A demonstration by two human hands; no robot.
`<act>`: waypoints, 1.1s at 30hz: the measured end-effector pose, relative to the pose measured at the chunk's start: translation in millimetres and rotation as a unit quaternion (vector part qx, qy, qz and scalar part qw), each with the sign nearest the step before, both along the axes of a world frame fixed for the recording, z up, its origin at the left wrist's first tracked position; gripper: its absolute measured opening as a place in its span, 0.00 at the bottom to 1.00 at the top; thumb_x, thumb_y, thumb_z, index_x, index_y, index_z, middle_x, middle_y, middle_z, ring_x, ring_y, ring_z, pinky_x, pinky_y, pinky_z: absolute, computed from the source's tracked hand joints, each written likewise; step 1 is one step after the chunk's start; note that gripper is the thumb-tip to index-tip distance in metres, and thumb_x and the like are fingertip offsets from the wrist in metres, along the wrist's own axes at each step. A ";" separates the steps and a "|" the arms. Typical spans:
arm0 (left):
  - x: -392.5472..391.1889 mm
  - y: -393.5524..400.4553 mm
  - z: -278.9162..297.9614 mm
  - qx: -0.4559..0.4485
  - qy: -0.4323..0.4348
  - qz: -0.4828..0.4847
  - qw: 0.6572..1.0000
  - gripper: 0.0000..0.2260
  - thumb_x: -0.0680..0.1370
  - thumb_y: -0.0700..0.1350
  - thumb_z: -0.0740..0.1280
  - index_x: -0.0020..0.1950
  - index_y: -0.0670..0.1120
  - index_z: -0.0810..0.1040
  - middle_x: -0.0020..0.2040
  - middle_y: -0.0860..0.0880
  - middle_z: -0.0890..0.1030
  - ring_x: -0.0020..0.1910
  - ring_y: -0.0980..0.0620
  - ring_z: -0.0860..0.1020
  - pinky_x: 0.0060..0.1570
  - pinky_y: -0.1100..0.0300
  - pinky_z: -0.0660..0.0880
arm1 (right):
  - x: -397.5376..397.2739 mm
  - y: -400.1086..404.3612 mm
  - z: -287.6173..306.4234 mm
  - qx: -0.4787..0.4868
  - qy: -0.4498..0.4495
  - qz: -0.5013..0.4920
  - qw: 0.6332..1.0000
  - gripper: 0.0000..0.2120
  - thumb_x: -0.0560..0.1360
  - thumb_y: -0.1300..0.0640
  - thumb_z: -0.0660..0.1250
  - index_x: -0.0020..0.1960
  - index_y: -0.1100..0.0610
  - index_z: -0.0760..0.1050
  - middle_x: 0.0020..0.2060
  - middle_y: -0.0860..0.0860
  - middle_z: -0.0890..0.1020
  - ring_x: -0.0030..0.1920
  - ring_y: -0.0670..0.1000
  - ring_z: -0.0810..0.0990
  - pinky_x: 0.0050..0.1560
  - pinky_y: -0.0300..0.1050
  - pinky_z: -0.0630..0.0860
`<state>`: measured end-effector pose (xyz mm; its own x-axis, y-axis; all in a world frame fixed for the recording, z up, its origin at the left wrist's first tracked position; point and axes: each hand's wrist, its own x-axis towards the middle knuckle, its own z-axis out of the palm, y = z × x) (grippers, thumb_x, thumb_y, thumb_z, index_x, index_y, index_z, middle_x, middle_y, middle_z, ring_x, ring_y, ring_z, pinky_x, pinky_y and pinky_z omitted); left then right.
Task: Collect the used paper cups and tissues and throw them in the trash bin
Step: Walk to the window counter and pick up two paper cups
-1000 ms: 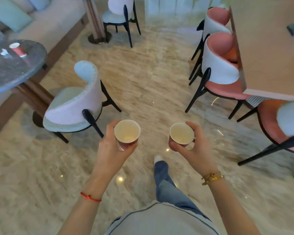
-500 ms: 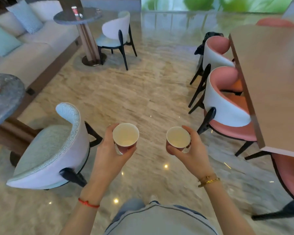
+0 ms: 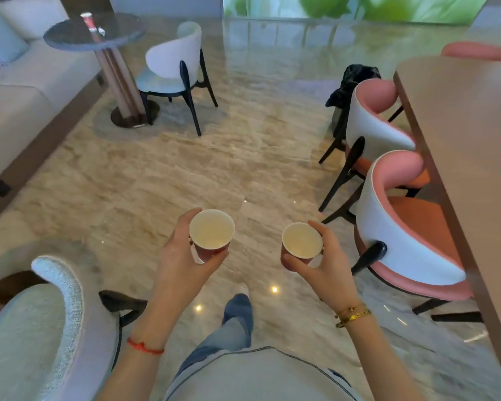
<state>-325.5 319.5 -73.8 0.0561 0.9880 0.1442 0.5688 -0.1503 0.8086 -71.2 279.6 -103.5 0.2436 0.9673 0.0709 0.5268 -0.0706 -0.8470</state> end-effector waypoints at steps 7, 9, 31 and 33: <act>24.7 202.6 19.9 0.017 -0.008 -0.059 0.998 0.34 0.66 0.51 0.79 0.67 0.58 0.66 0.57 0.57 0.76 0.53 0.56 0.77 0.47 0.71 0.73 | 25.0 181.4 26.1 0.023 -0.021 -0.043 0.999 0.36 0.64 0.45 0.76 0.67 0.47 0.63 0.61 0.46 0.73 0.60 0.44 0.72 0.57 0.36 0.71; 36.6 247.9 22.9 0.010 -0.008 -0.075 0.997 0.34 0.66 0.52 0.79 0.67 0.59 0.66 0.57 0.59 0.76 0.54 0.58 0.76 0.48 0.72 0.73 | 33.7 220.5 31.5 0.030 -0.021 -0.057 0.998 0.36 0.65 0.45 0.77 0.67 0.47 0.64 0.61 0.45 0.73 0.61 0.46 0.72 0.60 0.47 0.74; 289.1 713.3 20.6 0.019 -0.019 -0.162 0.986 0.33 0.67 0.54 0.78 0.67 0.62 0.65 0.57 0.66 0.73 0.56 0.65 0.74 0.47 0.77 0.71 | 273.5 650.6 30.7 0.041 -0.005 -0.131 0.990 0.35 0.65 0.49 0.77 0.66 0.49 0.65 0.59 0.45 0.74 0.59 0.43 0.73 0.56 0.31 0.69; 309.9 750.6 21.7 0.020 -0.015 -0.161 0.987 0.34 0.67 0.54 0.78 0.67 0.61 0.65 0.58 0.63 0.74 0.56 0.64 0.74 0.47 0.76 0.71 | 295.3 690.9 34.3 0.042 -0.005 -0.123 0.991 0.34 0.65 0.48 0.77 0.66 0.49 0.65 0.59 0.44 0.74 0.59 0.43 0.73 0.58 0.36 0.70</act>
